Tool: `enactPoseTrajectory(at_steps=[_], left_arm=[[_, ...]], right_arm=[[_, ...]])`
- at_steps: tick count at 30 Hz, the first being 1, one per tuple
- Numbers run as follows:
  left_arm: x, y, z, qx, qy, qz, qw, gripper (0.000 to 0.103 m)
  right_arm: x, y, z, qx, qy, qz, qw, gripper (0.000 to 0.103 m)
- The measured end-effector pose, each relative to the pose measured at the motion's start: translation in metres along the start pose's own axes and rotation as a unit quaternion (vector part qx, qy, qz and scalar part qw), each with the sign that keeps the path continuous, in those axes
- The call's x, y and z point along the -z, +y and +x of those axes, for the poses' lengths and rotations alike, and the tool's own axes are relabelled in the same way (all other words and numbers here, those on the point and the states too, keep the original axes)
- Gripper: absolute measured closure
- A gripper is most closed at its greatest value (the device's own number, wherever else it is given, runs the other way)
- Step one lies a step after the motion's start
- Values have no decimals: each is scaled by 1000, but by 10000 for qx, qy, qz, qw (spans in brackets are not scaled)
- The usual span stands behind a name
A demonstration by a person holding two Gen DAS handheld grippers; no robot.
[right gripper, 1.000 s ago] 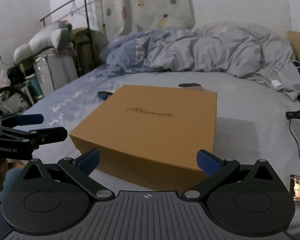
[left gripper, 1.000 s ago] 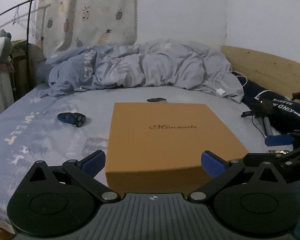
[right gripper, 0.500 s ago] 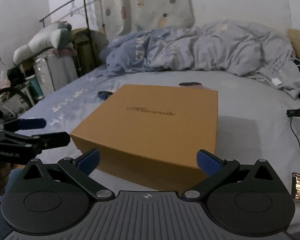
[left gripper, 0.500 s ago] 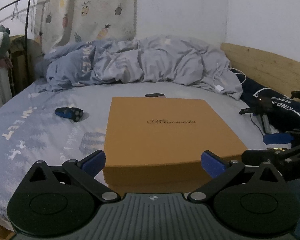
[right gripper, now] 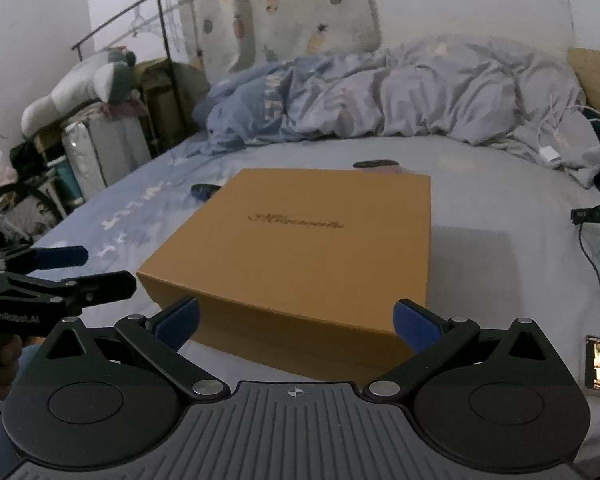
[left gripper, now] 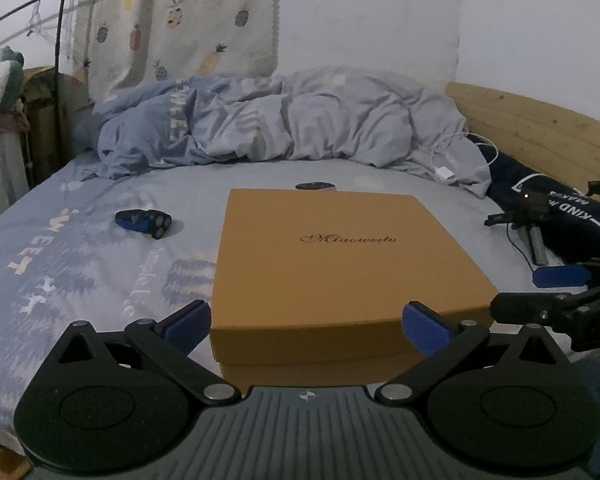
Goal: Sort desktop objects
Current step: 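Open both grippers and pull them back from the lidded box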
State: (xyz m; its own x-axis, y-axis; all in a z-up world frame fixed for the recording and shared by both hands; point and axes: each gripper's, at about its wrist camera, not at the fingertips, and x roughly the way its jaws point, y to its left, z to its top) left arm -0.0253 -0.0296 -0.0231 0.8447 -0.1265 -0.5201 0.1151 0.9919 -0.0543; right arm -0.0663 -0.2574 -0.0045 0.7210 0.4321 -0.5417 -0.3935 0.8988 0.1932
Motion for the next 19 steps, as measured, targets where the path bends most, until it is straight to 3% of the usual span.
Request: enactPoseTrajectory(at_steps=[19], left_arm=[[0,1,0,15,-4,-27,10000,0]], right_arm=[[3,0,3,7,64,34,10000,0]])
